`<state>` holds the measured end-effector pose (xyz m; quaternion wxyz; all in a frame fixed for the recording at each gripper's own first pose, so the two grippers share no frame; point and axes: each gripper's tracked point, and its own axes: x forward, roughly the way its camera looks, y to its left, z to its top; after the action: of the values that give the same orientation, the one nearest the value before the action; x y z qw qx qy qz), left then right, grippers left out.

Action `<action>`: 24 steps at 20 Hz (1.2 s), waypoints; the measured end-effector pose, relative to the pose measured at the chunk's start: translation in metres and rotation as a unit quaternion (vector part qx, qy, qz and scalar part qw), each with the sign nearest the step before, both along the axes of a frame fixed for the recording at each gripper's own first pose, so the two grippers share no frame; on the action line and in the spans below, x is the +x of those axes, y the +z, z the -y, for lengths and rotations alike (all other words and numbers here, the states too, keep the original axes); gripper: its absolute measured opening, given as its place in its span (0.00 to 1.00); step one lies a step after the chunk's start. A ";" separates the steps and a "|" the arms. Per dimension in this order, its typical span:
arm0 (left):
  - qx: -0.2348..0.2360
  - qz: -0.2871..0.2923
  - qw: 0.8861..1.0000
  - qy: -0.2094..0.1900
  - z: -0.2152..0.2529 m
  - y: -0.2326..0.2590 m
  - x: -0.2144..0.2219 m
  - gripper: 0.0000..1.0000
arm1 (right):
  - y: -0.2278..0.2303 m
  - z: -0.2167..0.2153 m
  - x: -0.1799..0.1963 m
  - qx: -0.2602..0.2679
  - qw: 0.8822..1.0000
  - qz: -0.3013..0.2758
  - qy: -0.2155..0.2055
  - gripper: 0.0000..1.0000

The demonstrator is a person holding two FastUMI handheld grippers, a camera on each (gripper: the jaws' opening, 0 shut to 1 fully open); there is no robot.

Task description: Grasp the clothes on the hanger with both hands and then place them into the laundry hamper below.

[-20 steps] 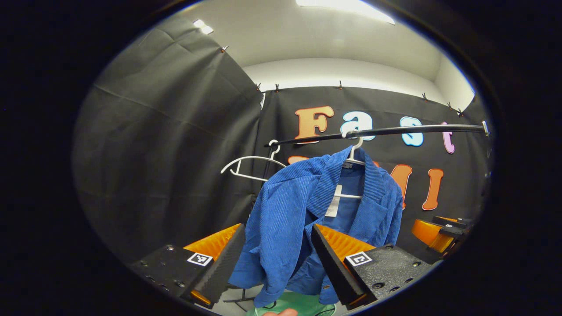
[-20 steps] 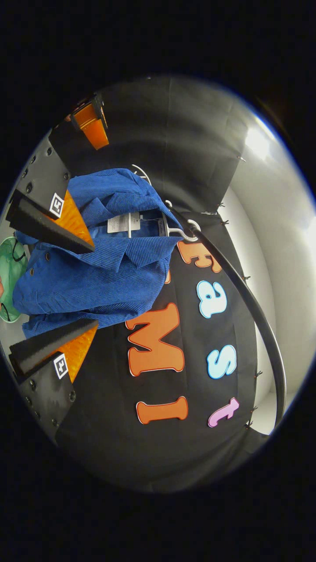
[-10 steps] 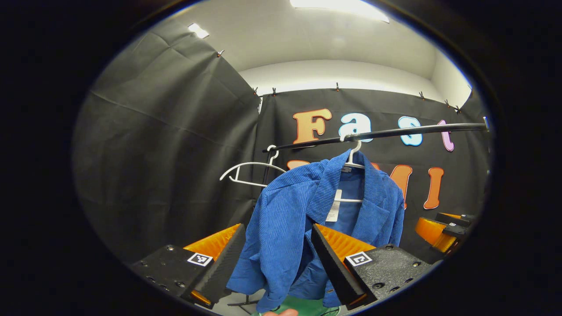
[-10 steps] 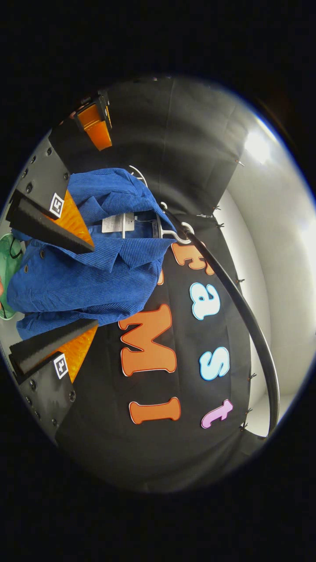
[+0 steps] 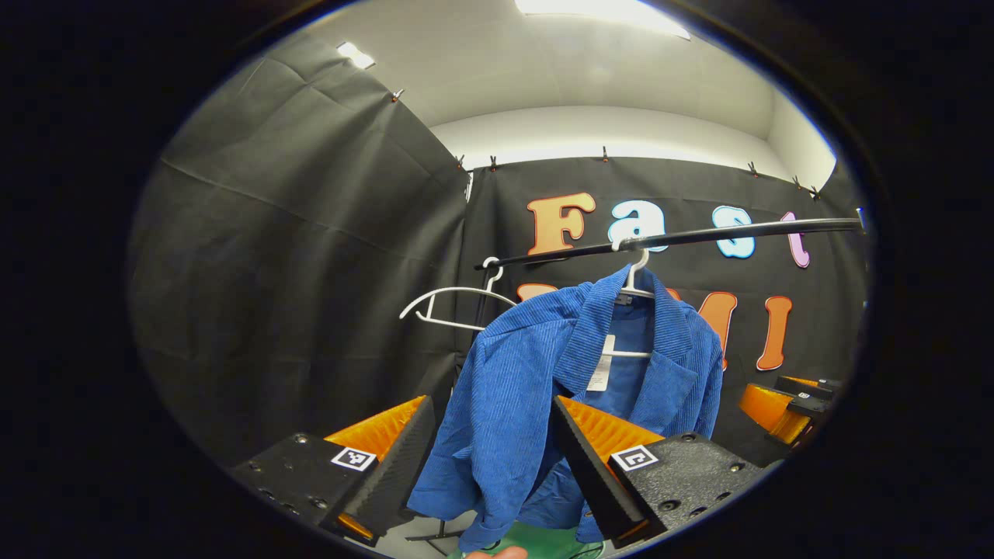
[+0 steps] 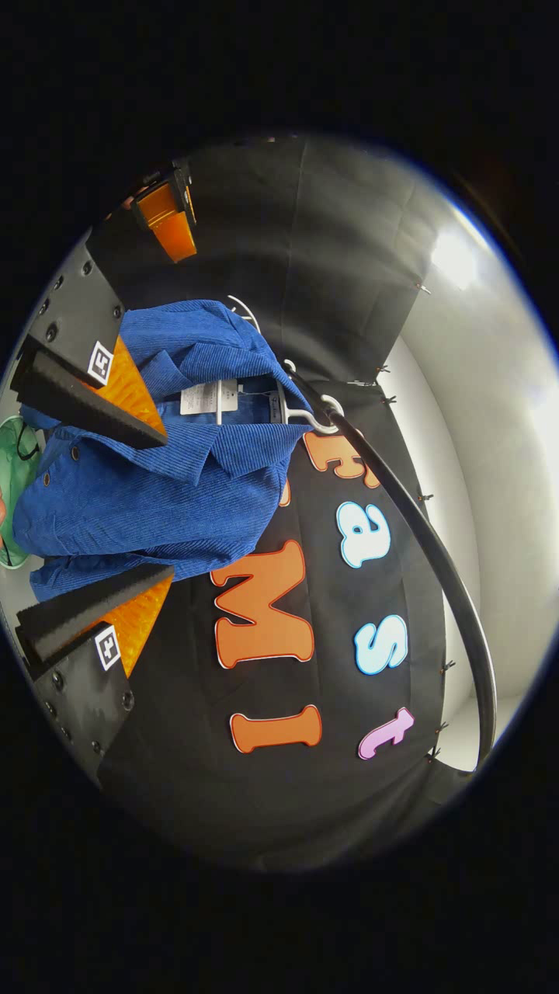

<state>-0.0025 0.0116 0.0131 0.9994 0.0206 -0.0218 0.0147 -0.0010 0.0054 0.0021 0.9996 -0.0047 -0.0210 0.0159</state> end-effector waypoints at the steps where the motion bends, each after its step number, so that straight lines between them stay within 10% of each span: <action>1: 0.001 0.000 1.000 0.002 -0.001 0.000 -0.001 0.95 | 0.000 0.000 -0.002 0.001 1.000 0.000 0.000 0.97; 15: 0.016 -0.002 1.000 0.016 -0.016 0.001 -0.019 0.92 | -0.068 -0.069 0.067 0.014 0.998 -0.038 0.052 0.97; 24: 0.017 -0.015 0.999 0.027 -0.029 -0.010 -0.045 0.95 | -0.137 -0.049 0.166 0.015 0.995 -0.083 -0.054 0.97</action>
<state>-0.0477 0.0410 0.0032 0.9984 0.0385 -0.0067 0.0406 0.1652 0.0543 -0.1345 0.9973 0.0100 0.0622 -0.0378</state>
